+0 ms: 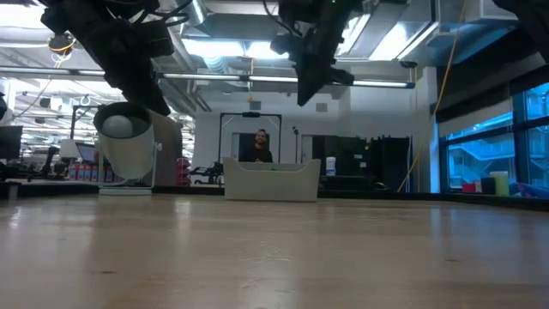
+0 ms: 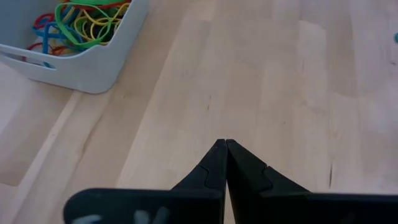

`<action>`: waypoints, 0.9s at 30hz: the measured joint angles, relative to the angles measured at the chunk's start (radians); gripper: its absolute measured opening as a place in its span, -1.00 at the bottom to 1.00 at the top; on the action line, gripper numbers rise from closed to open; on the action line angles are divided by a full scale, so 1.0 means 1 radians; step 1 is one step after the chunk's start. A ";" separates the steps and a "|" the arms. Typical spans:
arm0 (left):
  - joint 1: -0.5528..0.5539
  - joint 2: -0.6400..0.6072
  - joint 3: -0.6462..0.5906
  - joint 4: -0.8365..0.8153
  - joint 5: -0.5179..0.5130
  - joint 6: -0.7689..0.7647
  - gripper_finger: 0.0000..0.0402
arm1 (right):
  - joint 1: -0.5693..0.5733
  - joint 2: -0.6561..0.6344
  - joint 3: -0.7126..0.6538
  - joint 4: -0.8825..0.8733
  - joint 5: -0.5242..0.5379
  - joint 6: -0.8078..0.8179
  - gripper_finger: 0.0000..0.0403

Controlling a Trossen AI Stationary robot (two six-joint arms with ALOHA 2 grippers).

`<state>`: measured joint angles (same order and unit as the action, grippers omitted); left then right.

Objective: Pick and place rubber bands into bin
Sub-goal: Put the blue rubber band into the white bin

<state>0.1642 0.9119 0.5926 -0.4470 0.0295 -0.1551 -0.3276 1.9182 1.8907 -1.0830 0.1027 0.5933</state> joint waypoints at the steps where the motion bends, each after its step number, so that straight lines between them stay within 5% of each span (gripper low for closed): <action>1: 0.000 0.000 0.000 -0.001 0.005 0.000 -0.99 | -0.006 0.000 0.000 -0.002 0.000 -0.004 -0.95; 11: 0.000 0.000 0.000 -0.008 0.024 0.003 -0.99 | 0.211 -0.146 0.001 -0.126 0.185 0.071 -0.99; 19: 0.000 0.000 0.000 -0.009 0.027 0.015 -0.99 | 0.528 -0.173 -0.002 -0.395 0.274 0.471 -0.95; 27: 0.000 0.000 0.000 -0.024 0.022 0.060 -0.99 | 0.754 -0.155 -0.179 -0.284 0.312 0.881 -0.76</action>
<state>0.1642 0.9118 0.5930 -0.4713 0.0520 -0.0949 0.4268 1.7631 1.7118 -1.3666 0.4144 1.4747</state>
